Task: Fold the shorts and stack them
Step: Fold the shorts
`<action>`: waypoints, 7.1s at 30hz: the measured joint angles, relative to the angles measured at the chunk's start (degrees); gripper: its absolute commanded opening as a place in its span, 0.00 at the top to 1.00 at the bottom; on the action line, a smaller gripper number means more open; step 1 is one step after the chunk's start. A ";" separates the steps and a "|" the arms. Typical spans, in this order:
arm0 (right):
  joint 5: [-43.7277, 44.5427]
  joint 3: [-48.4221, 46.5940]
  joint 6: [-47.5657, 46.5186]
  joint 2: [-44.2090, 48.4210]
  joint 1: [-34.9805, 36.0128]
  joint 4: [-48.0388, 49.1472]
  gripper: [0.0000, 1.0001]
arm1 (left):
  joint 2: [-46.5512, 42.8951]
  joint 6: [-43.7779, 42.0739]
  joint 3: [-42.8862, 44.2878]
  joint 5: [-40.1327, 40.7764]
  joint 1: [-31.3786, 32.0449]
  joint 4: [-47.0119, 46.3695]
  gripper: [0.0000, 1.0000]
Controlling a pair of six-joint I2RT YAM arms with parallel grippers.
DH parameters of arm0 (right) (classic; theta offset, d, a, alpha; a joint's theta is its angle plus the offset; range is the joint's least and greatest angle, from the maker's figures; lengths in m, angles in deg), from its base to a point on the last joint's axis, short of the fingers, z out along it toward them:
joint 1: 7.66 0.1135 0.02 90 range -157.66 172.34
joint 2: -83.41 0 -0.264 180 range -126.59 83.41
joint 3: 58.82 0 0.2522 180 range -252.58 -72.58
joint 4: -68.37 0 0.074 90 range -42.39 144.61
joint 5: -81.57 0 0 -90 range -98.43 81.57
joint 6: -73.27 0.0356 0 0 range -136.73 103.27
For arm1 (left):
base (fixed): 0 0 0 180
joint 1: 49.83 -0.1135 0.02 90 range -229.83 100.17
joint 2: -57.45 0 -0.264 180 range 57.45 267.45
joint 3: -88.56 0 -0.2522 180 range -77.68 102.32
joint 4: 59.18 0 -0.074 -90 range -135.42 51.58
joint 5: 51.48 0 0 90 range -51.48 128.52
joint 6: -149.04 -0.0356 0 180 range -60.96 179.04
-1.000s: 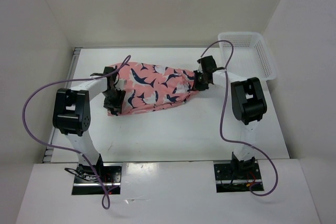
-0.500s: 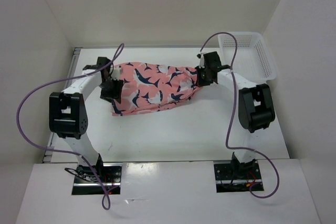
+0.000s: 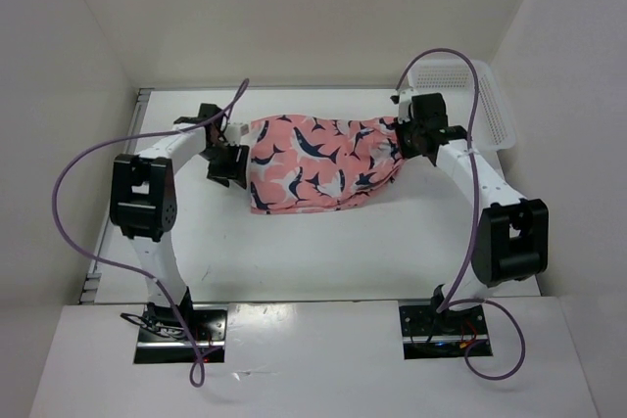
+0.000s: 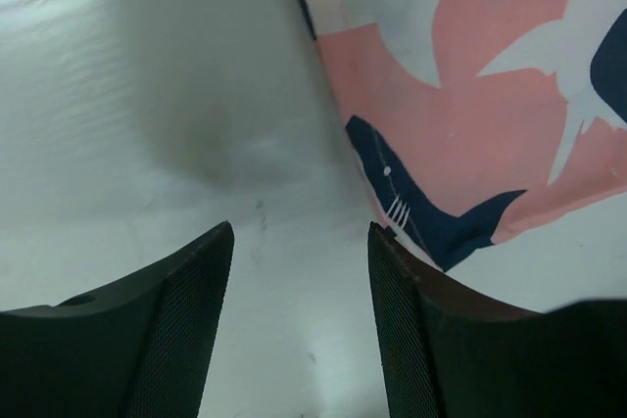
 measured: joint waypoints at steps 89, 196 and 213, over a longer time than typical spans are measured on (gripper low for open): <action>7.06 -15.19 -1.27 -13.33 34.42 2.97 0.83 | 3.10 1.05 21.51 -5.03 8.94 -0.42 0.30; -31.52 13.44 5.09 3.32 12.61 -4.70 0.60 | -12.07 0.00 -15.32 1.64 13.94 -1.92 0.51; 4.37 18.45 7.41 -5.49 16.24 7.80 0.89 | -26.08 -0.04 -11.58 2.78 -7.82 -2.47 0.36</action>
